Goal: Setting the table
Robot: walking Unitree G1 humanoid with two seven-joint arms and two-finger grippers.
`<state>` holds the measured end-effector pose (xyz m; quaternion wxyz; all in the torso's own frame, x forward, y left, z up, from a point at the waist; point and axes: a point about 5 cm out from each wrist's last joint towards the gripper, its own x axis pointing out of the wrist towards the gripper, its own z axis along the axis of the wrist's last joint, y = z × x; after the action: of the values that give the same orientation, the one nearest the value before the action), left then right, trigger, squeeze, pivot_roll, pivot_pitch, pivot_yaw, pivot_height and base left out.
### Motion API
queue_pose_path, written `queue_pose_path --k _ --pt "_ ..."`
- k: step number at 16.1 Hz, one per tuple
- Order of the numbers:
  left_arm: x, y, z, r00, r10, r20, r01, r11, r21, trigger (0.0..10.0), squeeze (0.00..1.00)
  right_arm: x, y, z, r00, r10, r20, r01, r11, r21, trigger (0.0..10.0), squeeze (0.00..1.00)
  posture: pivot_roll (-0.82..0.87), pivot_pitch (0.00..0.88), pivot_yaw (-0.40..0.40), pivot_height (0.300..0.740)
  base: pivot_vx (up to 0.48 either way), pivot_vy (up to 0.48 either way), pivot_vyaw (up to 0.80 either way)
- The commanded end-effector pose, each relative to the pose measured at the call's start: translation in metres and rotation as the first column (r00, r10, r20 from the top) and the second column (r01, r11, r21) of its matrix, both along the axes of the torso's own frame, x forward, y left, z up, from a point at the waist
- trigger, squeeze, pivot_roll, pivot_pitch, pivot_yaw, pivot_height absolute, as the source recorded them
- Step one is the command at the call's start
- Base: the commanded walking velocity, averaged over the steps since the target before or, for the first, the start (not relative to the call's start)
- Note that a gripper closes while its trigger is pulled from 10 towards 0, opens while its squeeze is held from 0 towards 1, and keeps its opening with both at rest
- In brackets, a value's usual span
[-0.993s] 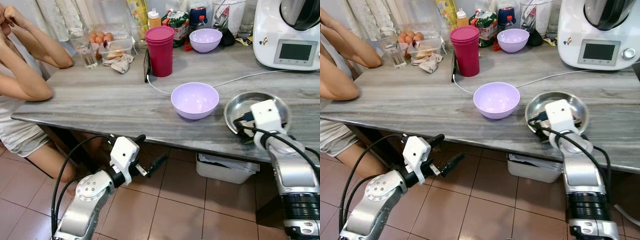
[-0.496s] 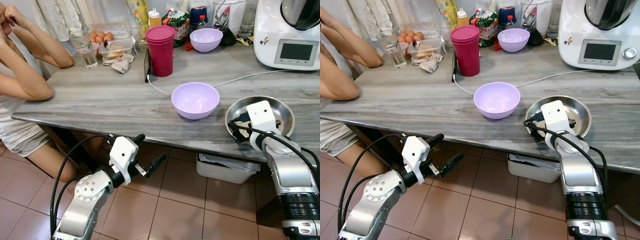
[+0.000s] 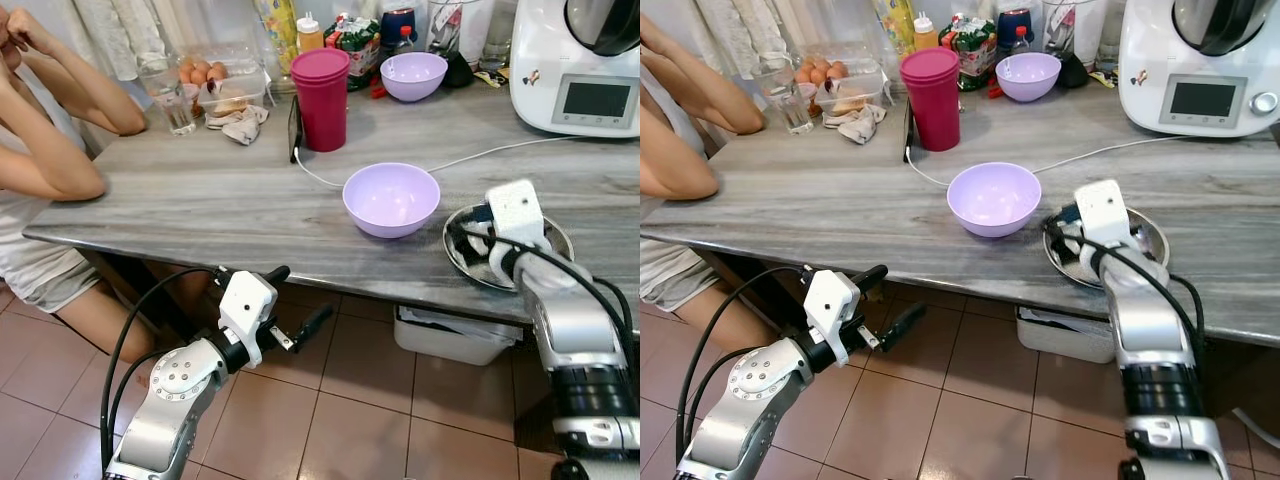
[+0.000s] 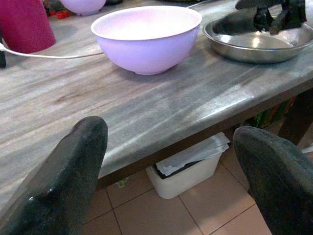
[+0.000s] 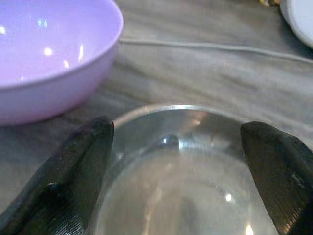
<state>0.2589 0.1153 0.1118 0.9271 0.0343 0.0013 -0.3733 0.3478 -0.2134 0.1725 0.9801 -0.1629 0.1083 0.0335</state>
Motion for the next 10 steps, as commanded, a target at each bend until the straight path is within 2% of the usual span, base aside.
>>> queue_pose_path --k 1,3,5,10 --pt "0.001 0.006 0.000 1.000 0.020 0.001 -0.020 1.000 0.020 10.0 0.00 0.004 0.008 0.002 1.000 0.019 0.011 -0.019 1.000 0.009 10.0 0.00 -0.21 0.100 0.131 0.740 0.000 0.000 0.00" --pt "0.000 0.006 -0.001 1.000 0.022 -0.001 -0.022 1.000 0.022 10.0 0.00 0.008 0.011 0.007 0.999 0.023 0.031 -0.023 1.000 0.015 10.0 0.00 -0.21 0.102 0.130 0.740 0.000 0.000 0.00" --pt "-0.001 0.006 0.000 1.000 0.024 0.000 -0.024 1.000 0.021 10.0 0.00 0.004 0.013 0.014 0.998 0.038 0.055 -0.039 0.999 0.007 10.0 0.00 -0.21 0.104 0.128 0.740 0.000 0.000 0.00" --pt "-0.003 0.006 -0.002 1.000 0.023 -0.007 -0.023 1.000 0.017 10.0 0.00 -0.017 -0.003 0.017 0.994 -0.069 0.084 0.073 0.996 -0.047 10.0 0.00 -0.22 0.099 0.130 0.740 0.000 0.000 0.00"
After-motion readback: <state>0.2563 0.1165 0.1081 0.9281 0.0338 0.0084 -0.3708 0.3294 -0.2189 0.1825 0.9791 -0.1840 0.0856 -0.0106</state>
